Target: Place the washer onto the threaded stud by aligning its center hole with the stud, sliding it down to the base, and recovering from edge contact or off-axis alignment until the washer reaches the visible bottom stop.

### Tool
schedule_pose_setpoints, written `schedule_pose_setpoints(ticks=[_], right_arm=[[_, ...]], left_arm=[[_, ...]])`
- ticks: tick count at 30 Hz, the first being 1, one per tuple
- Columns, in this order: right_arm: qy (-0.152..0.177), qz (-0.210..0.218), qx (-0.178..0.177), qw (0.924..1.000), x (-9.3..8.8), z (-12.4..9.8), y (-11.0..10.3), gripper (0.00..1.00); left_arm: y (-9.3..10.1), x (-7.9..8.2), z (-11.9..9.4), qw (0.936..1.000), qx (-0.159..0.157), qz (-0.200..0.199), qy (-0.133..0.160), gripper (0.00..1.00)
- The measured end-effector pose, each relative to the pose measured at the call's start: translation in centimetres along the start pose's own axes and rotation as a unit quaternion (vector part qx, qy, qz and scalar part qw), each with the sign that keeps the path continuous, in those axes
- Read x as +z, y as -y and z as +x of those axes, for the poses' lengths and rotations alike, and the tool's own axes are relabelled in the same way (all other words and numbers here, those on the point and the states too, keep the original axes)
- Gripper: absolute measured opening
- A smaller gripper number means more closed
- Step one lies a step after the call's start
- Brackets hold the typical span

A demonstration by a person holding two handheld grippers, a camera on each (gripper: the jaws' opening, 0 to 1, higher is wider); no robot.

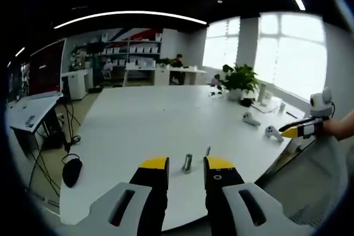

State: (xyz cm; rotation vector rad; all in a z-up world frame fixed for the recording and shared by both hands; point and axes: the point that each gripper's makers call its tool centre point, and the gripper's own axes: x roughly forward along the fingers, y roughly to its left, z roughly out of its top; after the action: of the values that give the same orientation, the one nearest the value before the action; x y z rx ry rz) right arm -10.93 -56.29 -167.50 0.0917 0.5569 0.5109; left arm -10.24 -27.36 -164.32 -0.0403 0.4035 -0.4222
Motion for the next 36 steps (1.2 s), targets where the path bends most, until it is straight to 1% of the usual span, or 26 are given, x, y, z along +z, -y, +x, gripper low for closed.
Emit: schedule_pose_setpoints(ticks=[4, 7, 8, 9, 10, 12, 15, 20, 25, 27, 30, 32, 36], right_arm=[[0.002, 0.003, -0.009, 0.9999, 0.1, -0.1, 0.3, 0.32], [-0.017, -0.002, -0.012, 0.9998, -0.6, 0.2, 0.4, 0.32], [-0.016, -0.003, -0.012, 0.9998, -0.5, 0.1, 0.4, 0.32], [-0.014, -0.005, -0.013, 0.9998, -0.5, 0.1, 0.4, 0.32], [-0.013, -0.005, -0.012, 0.9998, -0.5, 0.1, 0.4, 0.32], [-0.015, -0.006, -0.009, 0.9998, -0.5, 0.2, 0.3, 0.32], [-0.013, -0.009, -0.010, 0.9998, -0.4, 0.1, 0.3, 0.32], [-0.011, 0.000, -0.019, 0.9998, -0.4, 0.1, 0.6, 0.32], [-0.034, -0.004, -0.033, 0.9989, -1.2, 0.1, 1.1, 0.38], [-0.042, -0.001, -0.036, 0.9985, -1.5, 0.2, 1.2, 0.40], [-0.033, -0.006, -0.043, 0.9985, -1.2, 0.0, 1.5, 0.42], [-0.029, 0.001, -0.046, 0.9985, -1.1, -0.1, 1.5, 0.42], [-0.036, 0.001, -0.049, 0.9981, -1.4, -0.1, 1.7, 0.42]], left_arm=[[-0.1, -0.4, 0.1, 0.9999, 0.004, 0.004, -0.009, 0.23], [-0.4, -0.4, 0.0, 0.9999, 0.009, 0.005, -0.010, 0.23], [-0.5, -0.4, 0.0, 0.9999, 0.014, 0.004, -0.009, 0.23], [-0.9, -0.6, 0.0, 0.9996, 0.024, 0.005, -0.016, 0.23], [-1.0, -0.8, 0.0, 0.9994, 0.027, 0.004, -0.020, 0.23], [-1.0, -0.8, 0.0, 0.9995, 0.024, -0.003, -0.021, 0.23], [-1.0, -0.6, 0.0, 0.9996, 0.024, 0.002, -0.014, 0.23], [-0.9, -0.9, 0.1, 0.9995, 0.021, 0.001, -0.022, 0.23], [-1.1, -1.0, 0.0, 0.9994, 0.026, 0.000, -0.024, 0.23], [-1.2, -1.2, 0.0, 0.9993, 0.027, 0.000, -0.028, 0.24], [-1.0, -1.3, 0.0, 0.9992, 0.024, 0.003, -0.031, 0.24], [-0.9, -1.5, 0.0, 0.9991, 0.024, 0.003, -0.034, 0.26], [-1.2, -1.5, -0.1, 0.9990, 0.031, 0.000, -0.033, 0.32]])
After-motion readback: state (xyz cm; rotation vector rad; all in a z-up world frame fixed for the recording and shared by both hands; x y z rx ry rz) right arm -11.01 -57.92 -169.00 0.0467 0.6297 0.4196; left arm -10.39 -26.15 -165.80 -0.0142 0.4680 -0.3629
